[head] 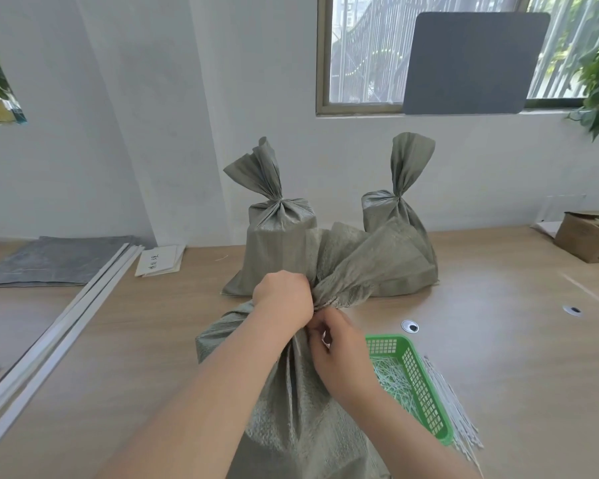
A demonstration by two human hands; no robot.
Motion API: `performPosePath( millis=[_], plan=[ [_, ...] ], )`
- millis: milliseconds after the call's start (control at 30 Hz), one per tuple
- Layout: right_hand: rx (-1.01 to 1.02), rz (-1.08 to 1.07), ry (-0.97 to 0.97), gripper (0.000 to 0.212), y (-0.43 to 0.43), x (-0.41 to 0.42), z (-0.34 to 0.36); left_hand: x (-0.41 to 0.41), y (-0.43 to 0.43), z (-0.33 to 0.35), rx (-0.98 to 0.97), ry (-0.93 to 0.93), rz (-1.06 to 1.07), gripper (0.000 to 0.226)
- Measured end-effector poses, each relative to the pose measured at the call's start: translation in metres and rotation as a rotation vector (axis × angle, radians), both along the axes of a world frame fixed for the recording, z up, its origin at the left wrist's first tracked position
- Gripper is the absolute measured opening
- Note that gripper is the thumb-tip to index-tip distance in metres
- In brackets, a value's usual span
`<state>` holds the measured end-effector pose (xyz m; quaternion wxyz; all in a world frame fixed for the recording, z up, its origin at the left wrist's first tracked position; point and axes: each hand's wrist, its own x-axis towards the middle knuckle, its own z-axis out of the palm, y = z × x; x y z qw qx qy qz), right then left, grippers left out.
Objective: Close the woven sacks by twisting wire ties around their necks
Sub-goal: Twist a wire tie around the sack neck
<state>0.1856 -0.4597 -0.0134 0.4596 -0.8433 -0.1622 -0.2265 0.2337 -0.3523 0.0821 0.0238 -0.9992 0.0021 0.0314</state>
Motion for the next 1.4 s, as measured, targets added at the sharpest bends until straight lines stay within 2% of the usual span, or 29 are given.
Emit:
performPosePath(
  millis=[267, 367, 400, 500, 567, 633, 700, 800, 1000, 1067, 1167, 1400],
  plan=[
    [0.049, 0.194, 0.132, 0.019, -0.014, -0.001, 0.008, -0.011, 0.021, -0.008, -0.451, 0.076, -0.008, 0.035],
    [0.024, 0.255, 0.092, 0.012, -0.015, -0.006, 0.011, -0.015, 0.023, -0.012, -0.604, 0.057, -0.01, 0.028],
    [0.014, 0.276, 0.075, 0.007, -0.014, -0.007, 0.012, -0.015, 0.023, -0.013, -0.625, 0.053, -0.01, 0.027],
    [0.005, 0.231, 0.019, 0.021, -0.01, -0.009, 0.014, -0.014, 0.023, -0.018, -0.617, 0.041, -0.035, 0.028],
    [-0.015, 0.185, -0.061, 0.022, -0.006, -0.007, 0.015, -0.013, 0.024, -0.022, -0.615, 0.027, -0.04, 0.031],
    [-0.018, 0.198, -0.093, 0.022, -0.004, -0.004, 0.013, -0.012, 0.027, -0.026, -0.707, 0.049, -0.029, 0.031],
    [0.018, 0.206, -0.063, 0.022, -0.008, -0.001, 0.011, -0.014, 0.03, -0.029, -0.832, 0.07, -0.015, 0.028],
    [0.08, 0.234, 0.033, 0.021, -0.014, 0.002, 0.012, -0.015, 0.034, -0.036, -1.079, 0.05, 0.01, 0.005],
    [0.193, 0.291, 0.192, 0.027, -0.016, 0.008, 0.011, -0.016, 0.052, -0.042, -1.348, 0.17, -0.041, 0.022],
    [0.21, 0.3, 0.229, 0.028, -0.016, 0.009, 0.011, -0.015, 0.057, -0.039, -1.342, 0.257, -0.131, 0.027],
    [0.253, 0.317, 0.268, 0.031, -0.017, 0.011, 0.01, -0.012, 0.06, -0.036, -1.224, 0.356, -0.243, 0.028],
    [0.408, 0.396, 0.423, 0.037, -0.019, 0.013, 0.007, -0.005, 0.062, -0.042, -1.122, 0.375, -0.245, 0.024]
  ],
)
